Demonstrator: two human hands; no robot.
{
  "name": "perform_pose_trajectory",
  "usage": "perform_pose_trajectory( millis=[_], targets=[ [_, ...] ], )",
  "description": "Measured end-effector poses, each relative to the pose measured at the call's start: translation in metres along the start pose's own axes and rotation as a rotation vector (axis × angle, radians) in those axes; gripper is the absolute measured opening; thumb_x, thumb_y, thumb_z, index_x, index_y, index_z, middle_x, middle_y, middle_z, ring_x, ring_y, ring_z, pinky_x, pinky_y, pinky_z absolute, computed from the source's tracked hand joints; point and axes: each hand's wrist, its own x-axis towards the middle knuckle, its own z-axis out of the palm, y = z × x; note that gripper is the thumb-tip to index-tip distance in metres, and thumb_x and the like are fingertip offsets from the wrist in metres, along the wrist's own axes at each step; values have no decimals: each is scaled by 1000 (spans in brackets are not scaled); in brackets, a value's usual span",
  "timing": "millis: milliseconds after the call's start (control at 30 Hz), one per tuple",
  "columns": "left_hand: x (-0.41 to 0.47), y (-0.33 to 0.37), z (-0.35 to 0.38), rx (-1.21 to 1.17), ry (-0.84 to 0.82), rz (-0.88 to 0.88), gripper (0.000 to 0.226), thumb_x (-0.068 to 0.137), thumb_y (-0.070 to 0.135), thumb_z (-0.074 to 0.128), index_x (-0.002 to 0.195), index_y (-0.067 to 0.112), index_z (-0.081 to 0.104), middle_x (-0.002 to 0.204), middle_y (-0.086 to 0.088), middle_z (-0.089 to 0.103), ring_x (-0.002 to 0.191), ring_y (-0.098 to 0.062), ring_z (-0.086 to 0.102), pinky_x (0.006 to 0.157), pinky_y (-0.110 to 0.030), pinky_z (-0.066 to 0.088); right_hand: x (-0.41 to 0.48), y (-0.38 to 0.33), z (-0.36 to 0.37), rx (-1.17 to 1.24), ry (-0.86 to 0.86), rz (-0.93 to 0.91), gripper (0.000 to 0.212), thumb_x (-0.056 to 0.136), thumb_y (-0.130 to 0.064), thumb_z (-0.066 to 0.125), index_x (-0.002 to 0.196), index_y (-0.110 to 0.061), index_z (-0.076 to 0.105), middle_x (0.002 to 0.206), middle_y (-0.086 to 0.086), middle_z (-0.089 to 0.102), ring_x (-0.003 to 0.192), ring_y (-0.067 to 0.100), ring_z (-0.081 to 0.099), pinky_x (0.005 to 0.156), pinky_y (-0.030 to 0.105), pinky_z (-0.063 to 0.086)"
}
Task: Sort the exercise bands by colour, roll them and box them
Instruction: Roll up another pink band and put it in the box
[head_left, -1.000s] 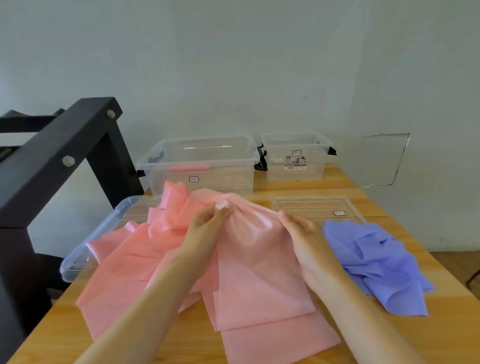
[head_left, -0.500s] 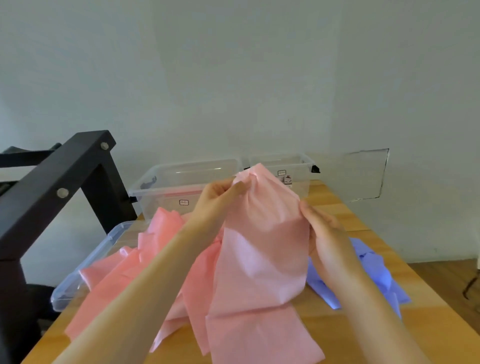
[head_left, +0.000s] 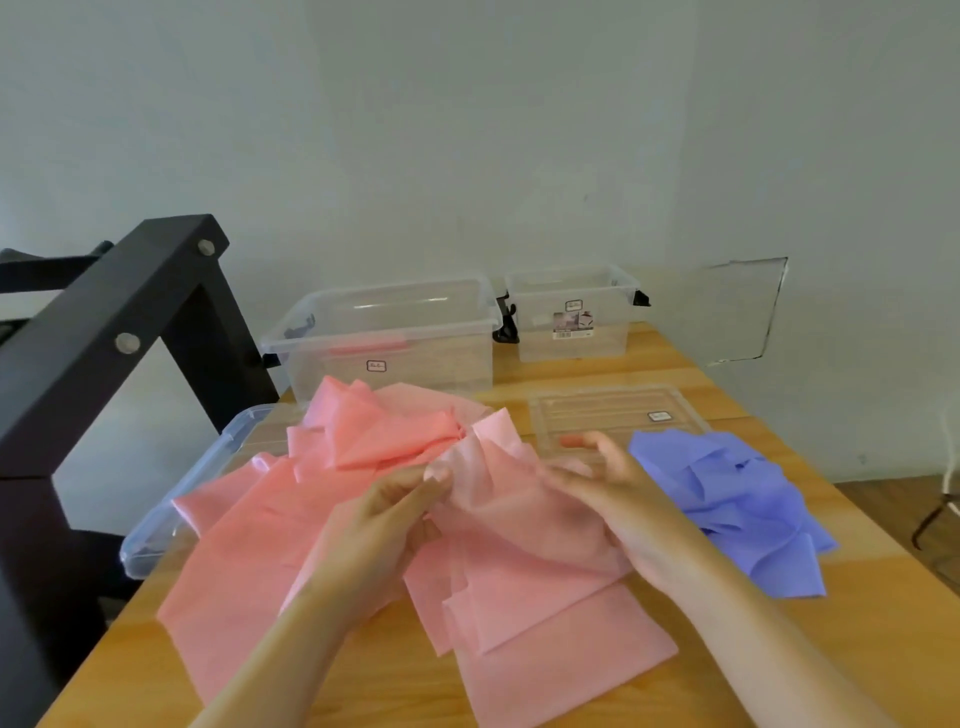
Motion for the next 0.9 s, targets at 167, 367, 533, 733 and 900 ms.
perform_pose_trajectory(
  millis=[167, 367, 533, 733, 900],
  targets=[
    [-6, -9, 4, 99, -163, 26, 37, 76, 39, 76, 79, 3, 75, 82, -12, 69, 75, -18, 65, 66, -26, 54, 5, 3, 19, -126, 74, -251, 69, 74, -28, 83, 125, -49, 42, 105, -6, 67, 97, 10, 66, 84, 26, 50],
    [-7, -20, -4, 161, -183, -33, 28, 76, 40, 72, 76, 12, 76, 81, -3, 70, 79, -14, 63, 69, -25, 50, 9, 4, 25, -385, 126, -446, 23, 81, -18, 75, 92, -34, 63, 88, -23, 66, 81, 2, 62, 70, 20, 47],
    [-2, -28, -14, 61, -134, -133, 35, 67, 34, 77, 76, 0, 70, 78, -9, 66, 74, -19, 58, 64, -28, 46, 9, 6, 13, -357, 200, -426, 17, 89, -19, 66, 76, -29, 67, 78, -22, 69, 75, -4, 62, 68, 9, 43],
    [3, -24, 2, -93, -116, -371, 54, 75, 57, 66, 87, 4, 76, 96, -16, 69, 87, -24, 66, 69, -29, 51, 11, 3, 0, -187, 227, -290, 24, 93, -21, 61, 71, -14, 68, 66, -12, 63, 68, 0, 55, 68, 17, 40],
    [10, -25, 12, -424, -293, -612, 71, 82, 64, 59, 125, 8, 66, 127, -15, 64, 117, -29, 62, 99, -42, 49, 5, -4, 7, 424, -45, 67, 31, 97, -24, 54, 77, -19, 78, 83, 1, 72, 84, 17, 66, 92, 34, 47]
  ],
)
